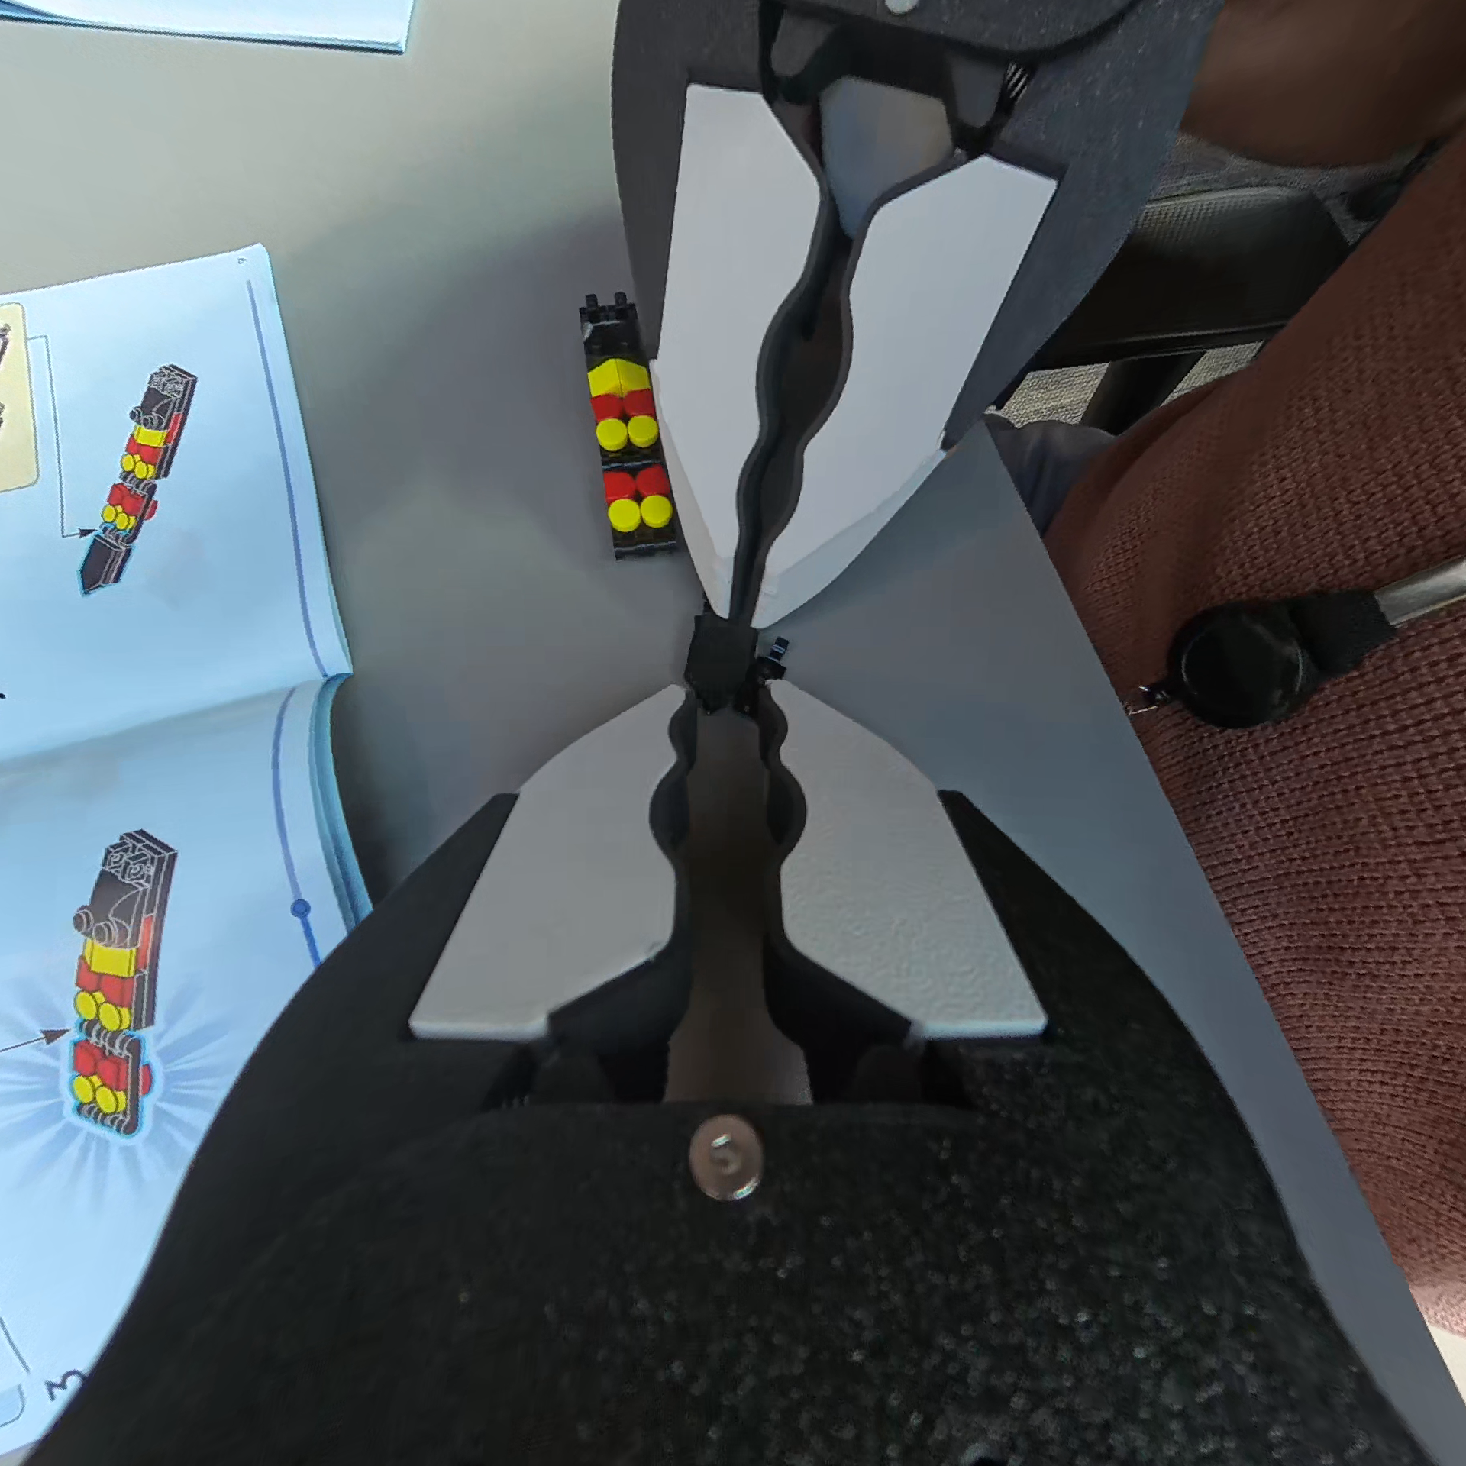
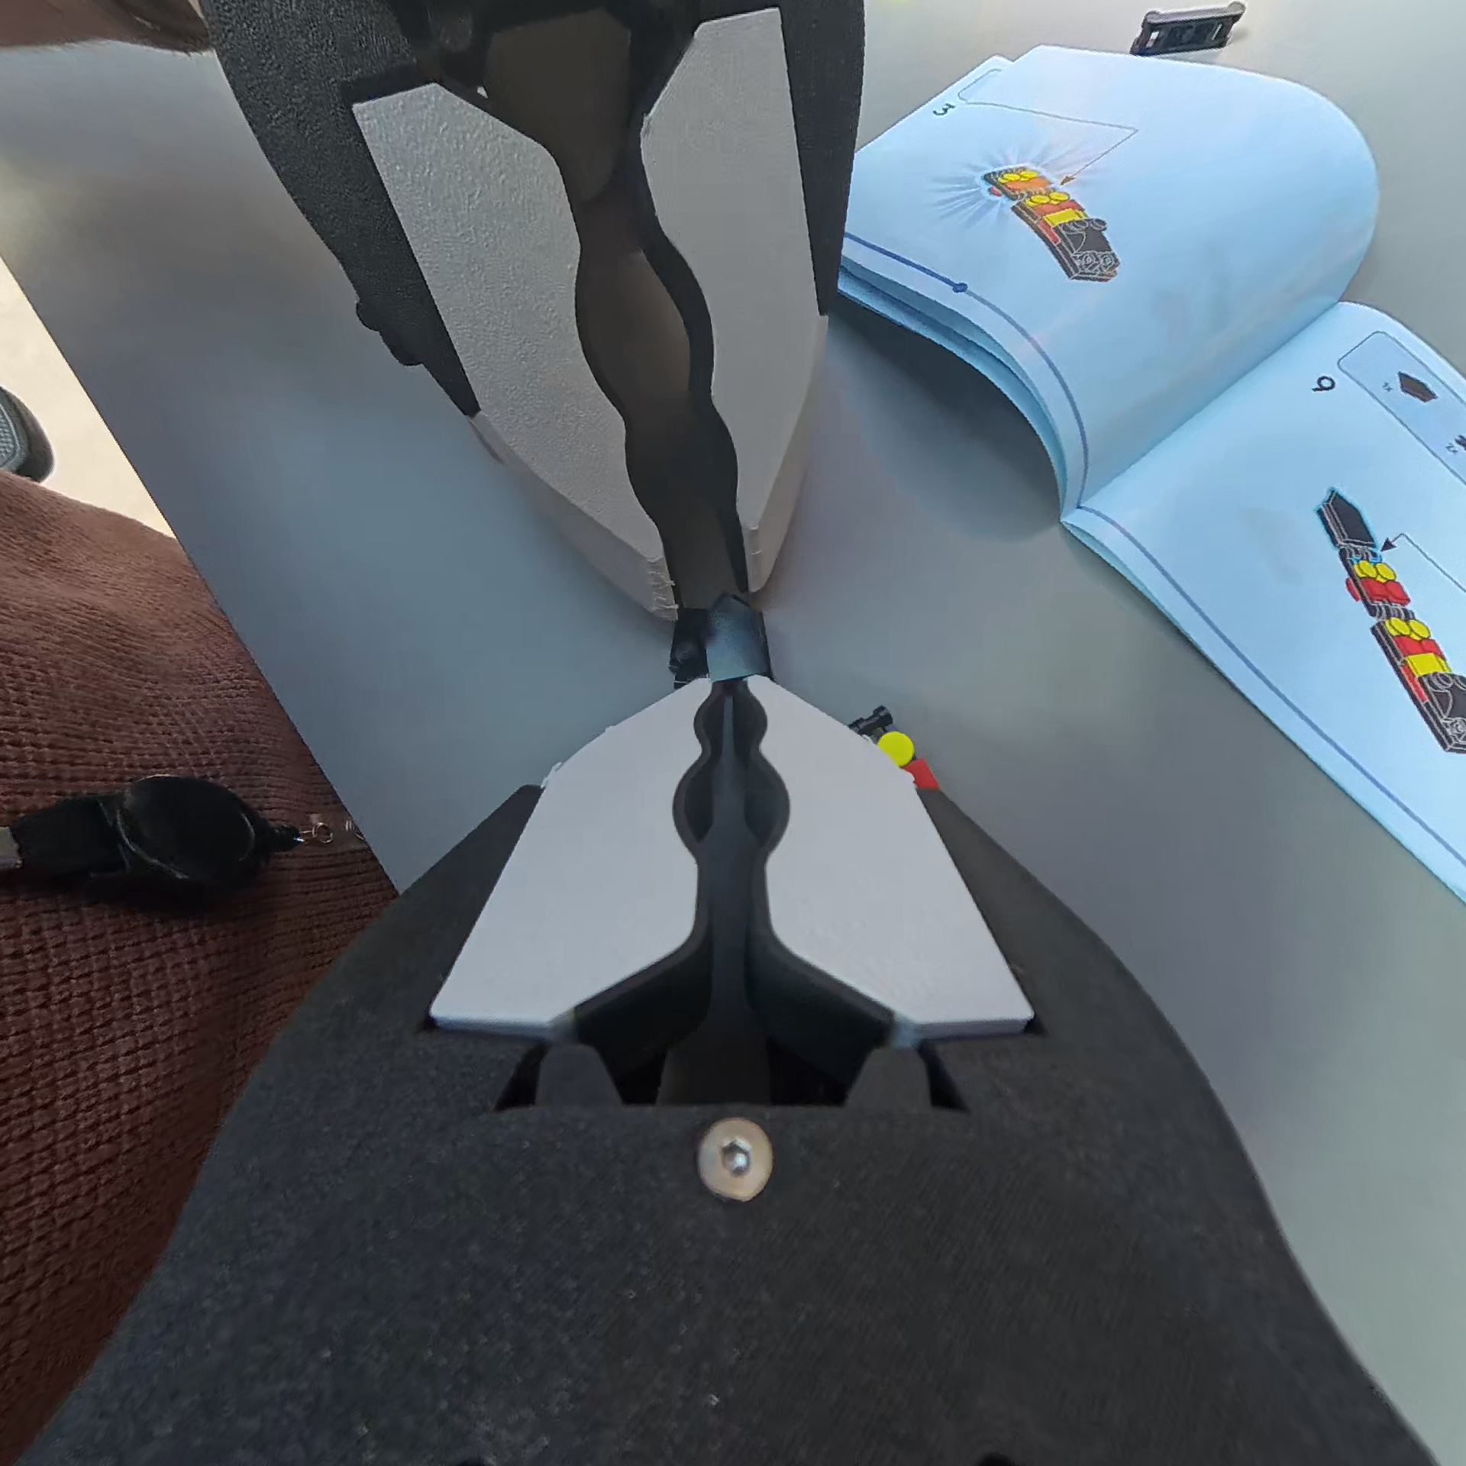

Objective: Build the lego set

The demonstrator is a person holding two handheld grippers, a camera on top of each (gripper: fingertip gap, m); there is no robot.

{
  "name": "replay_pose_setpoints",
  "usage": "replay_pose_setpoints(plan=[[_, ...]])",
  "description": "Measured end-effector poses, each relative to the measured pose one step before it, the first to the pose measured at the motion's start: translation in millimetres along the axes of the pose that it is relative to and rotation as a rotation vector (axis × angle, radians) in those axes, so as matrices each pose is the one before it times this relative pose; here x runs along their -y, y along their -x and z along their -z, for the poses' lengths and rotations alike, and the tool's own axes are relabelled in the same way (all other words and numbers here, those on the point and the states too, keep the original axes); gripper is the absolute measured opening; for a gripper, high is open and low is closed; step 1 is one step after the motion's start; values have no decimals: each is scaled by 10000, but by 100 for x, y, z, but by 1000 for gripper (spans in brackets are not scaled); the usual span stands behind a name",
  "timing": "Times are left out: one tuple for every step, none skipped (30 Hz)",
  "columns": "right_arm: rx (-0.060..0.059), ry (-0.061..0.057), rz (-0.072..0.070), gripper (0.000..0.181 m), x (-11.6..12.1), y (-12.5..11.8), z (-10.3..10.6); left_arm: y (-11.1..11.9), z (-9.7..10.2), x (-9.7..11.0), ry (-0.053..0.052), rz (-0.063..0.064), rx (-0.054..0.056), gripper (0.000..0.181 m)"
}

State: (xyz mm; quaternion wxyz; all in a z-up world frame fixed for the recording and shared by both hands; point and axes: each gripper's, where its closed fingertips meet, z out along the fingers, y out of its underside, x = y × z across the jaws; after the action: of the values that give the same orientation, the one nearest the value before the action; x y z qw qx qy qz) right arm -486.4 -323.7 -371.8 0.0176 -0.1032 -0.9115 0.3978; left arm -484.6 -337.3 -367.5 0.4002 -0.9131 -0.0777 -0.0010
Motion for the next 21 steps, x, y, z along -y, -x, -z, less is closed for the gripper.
replay_pose_setpoints(plan=[[57,-34,-27,1,104,1,-22,-78,44,48,-78,79,-198,15],[80,-57,-29,1,139,52,-15,-29,15,-13,-25,71,-138,15],[31,-62,-64,1,143,-9,-14,20,9,-91,32,26,-78,15],[104,-43,-39,1,118,112,-17,-44,-19,-95,41,-12,-92,15],[178,-14,-70,0,96,248,-44,-61,-18,-35,2,-11,-72,15],[120,13,-35,1,56,215,-106,-10,13,7,-23,-11,-33,15],[37,37,41,1,21,134,-114,-12,22,-3,-21,-9,-34,15],[0,53,36,1,-21,62,-89,24,56,-16,-25,1,-10,15],[7,-2,-30,2,44,30,-47,-7,43,7,-44,-2,-21,15],[96,-7,-29,2,17,115,22,-40,42,-25,-24,-21,-26,15],[-12,107,-16,3,-152,-61,132,42,39,-52,24,-8,33,15],[-150,67,21,3,-136,-272,291,22,43,-71,40,-20,35,15],[-154,3,-9,3,-111,-320,385,28,78,-45,7,-43,56,15],[-184,-12,-49,3,-132,-384,363,106,92,3,-24,-57,117,16],[-211,50,5,3,-210,-387,220,130,112,32,-37,-111,136,17],[-136,130,96,3,-285,-202,40,147,107,149,-88,-211,168,18],[-124,83,75,3,-167,-133,-113,110,54,199,-124,-291,164,19],[-9,-17,71,3,33,36,-184,-42,-10,203,-93,-322,42,21],[38,25,25,3,22,95,-224,-168,-97,142,-22,-347,-71,23],[39,93,46,3,-31,132,-212,-235,-160,29,60,-379,-141,26],[9,2,70,3,105,105,-166,-167,-214,-123,147,-372,-148,28]])
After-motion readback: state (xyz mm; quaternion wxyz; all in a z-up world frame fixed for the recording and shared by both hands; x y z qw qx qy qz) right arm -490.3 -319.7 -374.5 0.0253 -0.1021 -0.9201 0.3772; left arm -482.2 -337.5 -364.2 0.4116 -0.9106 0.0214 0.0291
